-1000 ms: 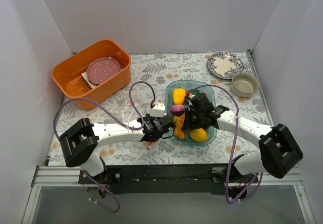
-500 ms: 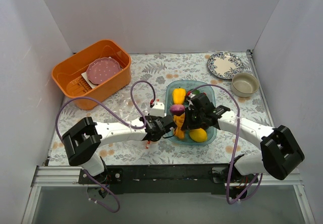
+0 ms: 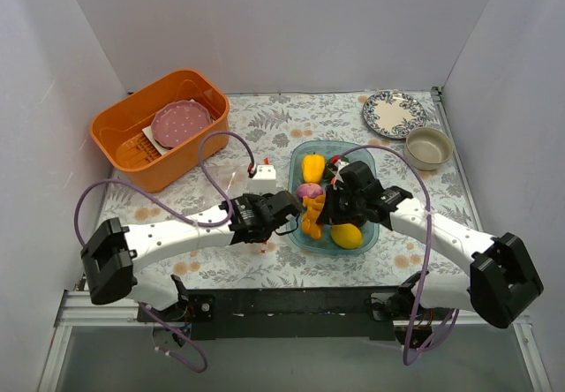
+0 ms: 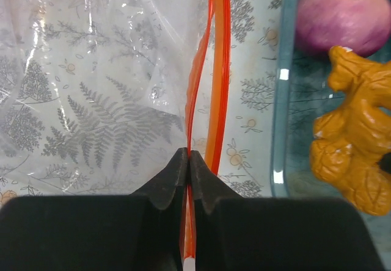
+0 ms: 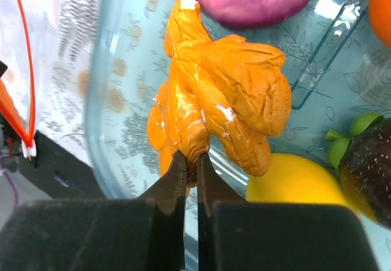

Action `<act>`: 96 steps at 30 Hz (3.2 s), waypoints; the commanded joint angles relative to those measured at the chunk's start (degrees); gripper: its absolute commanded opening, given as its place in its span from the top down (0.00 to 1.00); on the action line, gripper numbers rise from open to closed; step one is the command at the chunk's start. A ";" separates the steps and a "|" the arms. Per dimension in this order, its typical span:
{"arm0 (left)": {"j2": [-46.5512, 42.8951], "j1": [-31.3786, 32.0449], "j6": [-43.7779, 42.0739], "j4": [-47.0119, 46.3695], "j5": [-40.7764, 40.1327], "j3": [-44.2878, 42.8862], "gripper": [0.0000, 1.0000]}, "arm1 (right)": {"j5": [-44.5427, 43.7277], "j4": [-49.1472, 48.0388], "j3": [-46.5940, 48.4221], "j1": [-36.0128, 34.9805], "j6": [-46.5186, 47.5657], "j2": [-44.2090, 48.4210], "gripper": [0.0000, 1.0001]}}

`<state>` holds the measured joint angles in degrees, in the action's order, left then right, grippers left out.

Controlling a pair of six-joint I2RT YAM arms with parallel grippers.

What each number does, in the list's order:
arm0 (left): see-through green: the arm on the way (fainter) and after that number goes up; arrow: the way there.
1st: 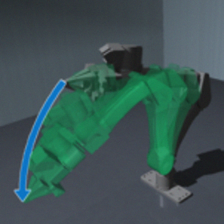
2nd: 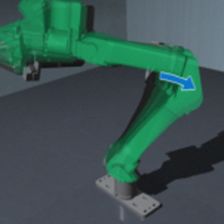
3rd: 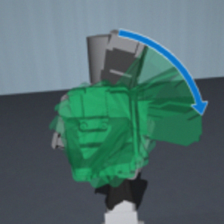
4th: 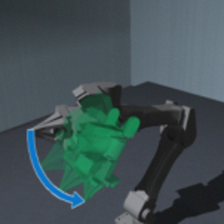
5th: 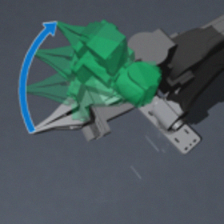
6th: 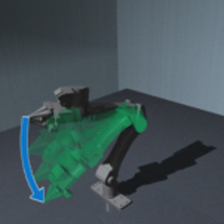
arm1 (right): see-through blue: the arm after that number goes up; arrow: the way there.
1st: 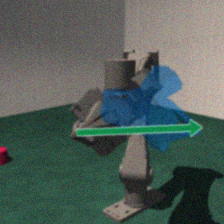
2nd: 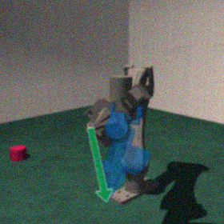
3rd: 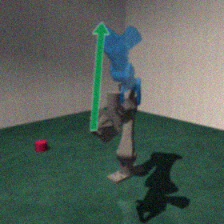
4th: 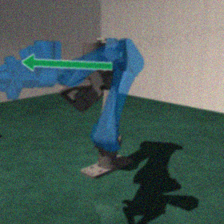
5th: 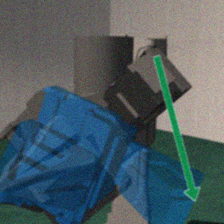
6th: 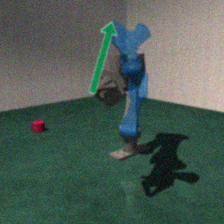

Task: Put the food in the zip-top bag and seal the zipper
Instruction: Pick up the fake vegetable from the bin, then place the fake vegetable in the zipper food storage bag.

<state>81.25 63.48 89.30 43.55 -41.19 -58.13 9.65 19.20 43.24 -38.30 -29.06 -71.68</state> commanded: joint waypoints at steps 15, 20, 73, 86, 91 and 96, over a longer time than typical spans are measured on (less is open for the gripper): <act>-9.09 -0.29 2.46 2.07 3.75 -3.48 1.00 | 1.51 -1.45 3.60 0.16 -5.22 13.76 0.99; -8.22 -0.29 0.88 0.22 6.21 -3.75 1.00 | 3.27 -3.20 7.55 -0.28 -5.13 11.92 0.99; -10.32 -0.20 1.23 -2.06 7.61 -7.35 1.00 | -2.36 4.27 22.41 -12.23 -2.23 -8.57 0.94; -12.96 -0.20 3.87 -0.22 6.91 -5.59 1.00 | -7.45 0.75 18.46 -11.53 -3.46 -1.19 0.43; -13.93 -0.20 4.92 0.39 6.12 -5.15 1.00 | -13.78 1.02 15.12 -11.01 -5.39 4.61 0.47; -14.19 -0.20 4.92 0.57 5.86 -5.33 1.00 | -11.16 -0.30 12.48 -10.65 -7.15 4.54 0.49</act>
<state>68.71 63.26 93.47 43.42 -33.58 -63.40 -1.39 21.93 57.39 -49.36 -34.30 -66.72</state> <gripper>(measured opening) 0.018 0.518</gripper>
